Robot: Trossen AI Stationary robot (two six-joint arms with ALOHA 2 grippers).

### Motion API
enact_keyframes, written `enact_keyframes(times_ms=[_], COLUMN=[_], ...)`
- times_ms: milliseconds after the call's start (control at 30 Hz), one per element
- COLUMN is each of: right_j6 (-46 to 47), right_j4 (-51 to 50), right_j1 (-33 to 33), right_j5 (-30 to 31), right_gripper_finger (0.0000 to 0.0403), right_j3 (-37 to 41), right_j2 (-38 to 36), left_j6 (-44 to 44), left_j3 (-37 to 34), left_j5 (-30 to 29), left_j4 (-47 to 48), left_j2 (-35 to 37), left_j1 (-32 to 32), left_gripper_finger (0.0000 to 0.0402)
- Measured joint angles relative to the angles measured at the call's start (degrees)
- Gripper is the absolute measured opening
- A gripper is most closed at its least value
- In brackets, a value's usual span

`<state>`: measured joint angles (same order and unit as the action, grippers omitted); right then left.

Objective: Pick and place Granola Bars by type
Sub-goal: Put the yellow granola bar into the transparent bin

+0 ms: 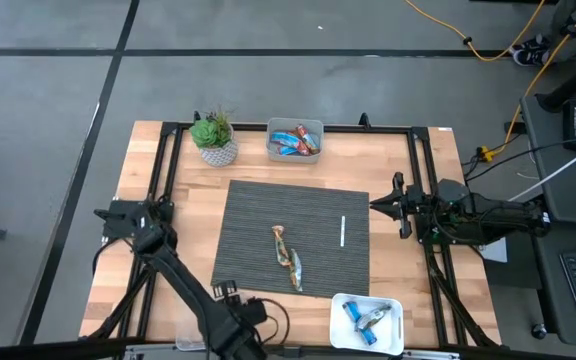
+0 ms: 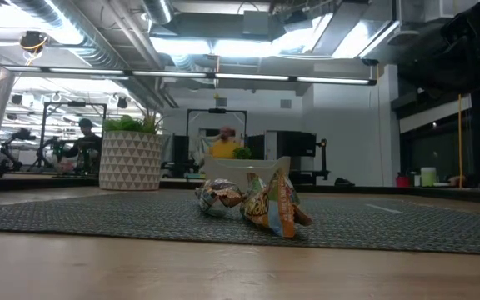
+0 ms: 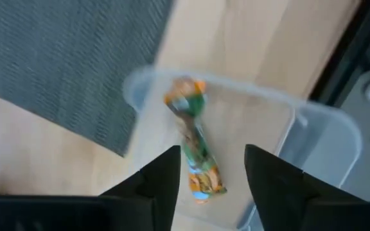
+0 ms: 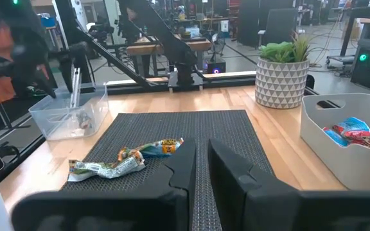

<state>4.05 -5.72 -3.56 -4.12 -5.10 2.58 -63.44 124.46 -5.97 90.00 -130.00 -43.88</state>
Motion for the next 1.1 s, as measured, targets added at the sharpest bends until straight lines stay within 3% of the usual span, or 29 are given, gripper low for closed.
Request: enact_keyframes(times_ms=[367,667,833,1100], right_j6=[0.0,0.0,0.0,0.0], right_j4=[8.1,7.6,7.6,7.6], right_j1=[0.0,0.0,0.0,0.0], right_j5=[0.2,0.1,0.1,0.0], right_gripper_finger=[0.0046,0.0046,0.0046,0.0046], right_j3=[4.6,4.7,4.7,4.7], right_j2=[-2.5,-2.5,-2.5,-2.5], left_j6=[4.9,7.3,5.6,5.5], left_j3=[0.0,-0.5,-0.6,-0.6], left_j5=[-11.5,-20.6,-22.0,-19.6], left_j4=[0.0,-0.4,-1.1,-4.9], left_j2=[10.6,11.8,10.5,4.8], left_j1=[8.6,18.6,24.2,29.0], left_gripper_finger=[0.0171,0.0171,0.0171,0.0171])
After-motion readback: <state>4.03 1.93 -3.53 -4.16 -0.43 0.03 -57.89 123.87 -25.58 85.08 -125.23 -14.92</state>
